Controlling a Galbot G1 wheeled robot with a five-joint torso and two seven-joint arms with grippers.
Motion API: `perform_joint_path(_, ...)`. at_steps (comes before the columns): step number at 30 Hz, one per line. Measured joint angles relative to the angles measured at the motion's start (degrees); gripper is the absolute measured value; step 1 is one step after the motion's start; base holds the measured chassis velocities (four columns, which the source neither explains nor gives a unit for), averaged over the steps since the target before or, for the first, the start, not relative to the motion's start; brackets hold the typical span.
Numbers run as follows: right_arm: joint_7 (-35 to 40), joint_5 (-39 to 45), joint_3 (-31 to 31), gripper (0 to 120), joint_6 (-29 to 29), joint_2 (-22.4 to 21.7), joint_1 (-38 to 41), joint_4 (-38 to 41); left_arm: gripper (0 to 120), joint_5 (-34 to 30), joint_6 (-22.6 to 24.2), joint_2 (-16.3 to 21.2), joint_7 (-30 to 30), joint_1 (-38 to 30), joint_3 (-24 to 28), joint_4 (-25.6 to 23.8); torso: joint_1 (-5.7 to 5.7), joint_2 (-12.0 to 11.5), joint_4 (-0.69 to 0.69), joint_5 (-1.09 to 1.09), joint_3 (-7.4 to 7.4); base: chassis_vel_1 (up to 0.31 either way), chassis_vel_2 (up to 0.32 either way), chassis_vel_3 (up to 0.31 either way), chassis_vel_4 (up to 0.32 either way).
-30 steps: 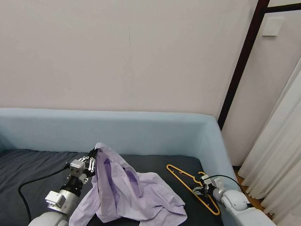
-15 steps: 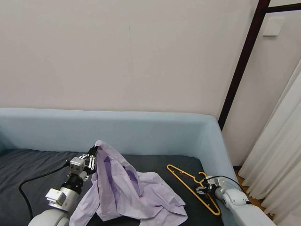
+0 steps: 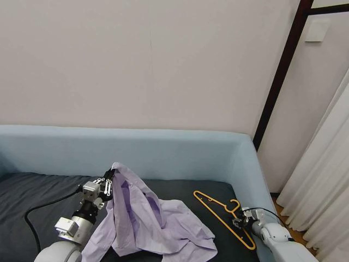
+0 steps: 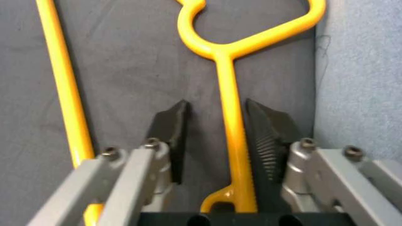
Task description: Pick up the clothes from the sofa and hang them on the clothes hanger.
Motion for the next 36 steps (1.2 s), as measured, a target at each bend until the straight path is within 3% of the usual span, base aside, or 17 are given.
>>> perform_joint_path(9,0.2,0.0,0.1,4,-0.9,-1.4,-2.8,4.3,0,0.0,-0.2,0.0,-0.2,-0.1,0.3,0.0,0.0,0.0,-0.01,0.0,0.0,0.0,0.0,0.0,0.0)
perform_joint_path(14,0.4,0.3,0.1,4,-0.5,-2.5,-4.4,6.9,0,0.0,-0.2,0.1,-0.3,-0.2,0.4,0.0,0.0,0.0,-0.01,0.0,0.0,0.0,0.0,0.0,0.0)
perform_joint_path(17,1.6,2.9,-0.1,4,2.2,-4.2,-6.5,12.2,0,0.0,-0.2,0.1,-0.3,-0.2,0.6,-0.1,0.0,0.0,-0.02,0.01,0.01,0.0,0.0,0.0,0.0)
perform_joint_path(25,6.6,8.2,0.7,4,8.3,-10.6,-13.7,34.7,0,-0.6,-0.4,0.2,-0.2,0.0,0.6,-0.7,0.0,0.0,0.01,-0.02,0.0,0.0,0.0,0.0,0.0)
perform_joint_path(26,7.5,6.1,0.9,4,10.4,-12.7,-16.3,40.7,0,-1.2,-0.5,0.1,-0.2,0.1,0.5,-1.1,0.0,0.0,0.01,0.0,0.0,0.0,0.0,0.0,0.0)
perform_joint_path(28,8.2,3.9,1.2,4,11.9,-13.9,-18.1,44.3,0,-1.5,-0.5,0.1,-0.2,0.1,0.5,-1.3,0.0,0.0,0.0,-0.01,0.0,0.0,0.0,0.0,0.0)
perform_joint_path(31,12.1,-11.2,2.3,4,20.5,-16.2,-24.2,54.5,0,-1.9,-0.5,0.3,-0.1,0.2,0.2,-1.4,-0.01,0.0,-0.01,-0.01,0.0,0.0,0.0,0.0,0.0)
perform_joint_path(32,12.1,-11.2,2.3,4,20.5,-16.2,-24.2,54.5,0,-1.9,-0.5,0.3,-0.1,0.2,0.2,-1.4,-0.01,0.0,-0.01,-0.01,0.0,0.0,0.0,0.0,0.0)
perform_joint_path(36,18.2,-25.3,3.0,4,26.7,-16.9,-30.0,63.4,0,-2.0,-0.5,0.4,-0.2,-0.1,0.3,-0.8,0.0,0.0,0.01,0.0,0.0,0.0,0.0,0.0,0.0)
